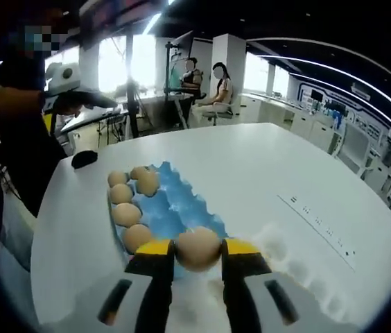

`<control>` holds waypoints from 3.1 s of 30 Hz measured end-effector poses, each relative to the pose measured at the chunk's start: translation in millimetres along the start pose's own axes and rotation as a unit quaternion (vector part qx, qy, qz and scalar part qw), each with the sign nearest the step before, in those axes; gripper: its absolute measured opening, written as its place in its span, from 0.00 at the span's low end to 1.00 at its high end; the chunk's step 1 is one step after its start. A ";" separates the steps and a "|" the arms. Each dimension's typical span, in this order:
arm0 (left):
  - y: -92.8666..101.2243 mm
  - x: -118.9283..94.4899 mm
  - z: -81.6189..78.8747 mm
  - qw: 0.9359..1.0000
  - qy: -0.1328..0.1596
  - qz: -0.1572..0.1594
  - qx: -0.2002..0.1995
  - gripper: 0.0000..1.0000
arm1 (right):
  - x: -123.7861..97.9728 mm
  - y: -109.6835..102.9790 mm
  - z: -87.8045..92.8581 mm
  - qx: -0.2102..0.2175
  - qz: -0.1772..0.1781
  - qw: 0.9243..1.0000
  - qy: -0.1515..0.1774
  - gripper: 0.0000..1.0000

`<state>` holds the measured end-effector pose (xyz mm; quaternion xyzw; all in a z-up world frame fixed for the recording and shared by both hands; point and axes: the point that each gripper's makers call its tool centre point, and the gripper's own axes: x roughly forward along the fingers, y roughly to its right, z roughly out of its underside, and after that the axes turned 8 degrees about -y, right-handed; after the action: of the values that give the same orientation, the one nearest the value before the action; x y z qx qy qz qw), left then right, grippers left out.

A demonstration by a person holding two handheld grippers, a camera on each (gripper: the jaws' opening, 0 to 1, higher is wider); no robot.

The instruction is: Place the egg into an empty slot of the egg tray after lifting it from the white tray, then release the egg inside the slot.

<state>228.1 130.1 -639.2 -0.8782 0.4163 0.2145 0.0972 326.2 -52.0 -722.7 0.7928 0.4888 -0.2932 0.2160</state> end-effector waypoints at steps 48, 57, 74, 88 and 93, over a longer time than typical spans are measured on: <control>-12.3 -19.0 16.0 1.000 -0.007 -0.013 -0.019 0.89 | 94.5 -60.4 -29.7 -0.059 -0.062 0.996 -0.039 0.28; -13.1 -18.8 13.7 1.000 -0.006 -0.015 -0.018 0.89 | 94.3 -58.6 -29.9 -0.057 -0.065 0.996 -0.037 0.29; -9.4 -15.4 9.0 1.000 -0.003 -0.012 -0.014 0.89 | 77.4 -56.3 -29.1 -0.040 -0.060 0.997 -0.018 0.35; -3.8 -11.2 7.4 1.000 -0.002 -0.006 -0.009 0.89 | 48.8 -39.3 -10.8 -0.019 -0.041 0.999 -0.014 0.35; -1.5 -8.8 4.9 1.000 -0.001 -0.003 -0.006 0.89 | 35.9 -28.2 1.6 -0.010 -0.028 0.999 -0.016 0.35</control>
<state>222.9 138.8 -639.6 -0.8797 0.4125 0.2176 0.0927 313.0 -17.6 -749.7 0.7718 0.5103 -0.3064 0.2237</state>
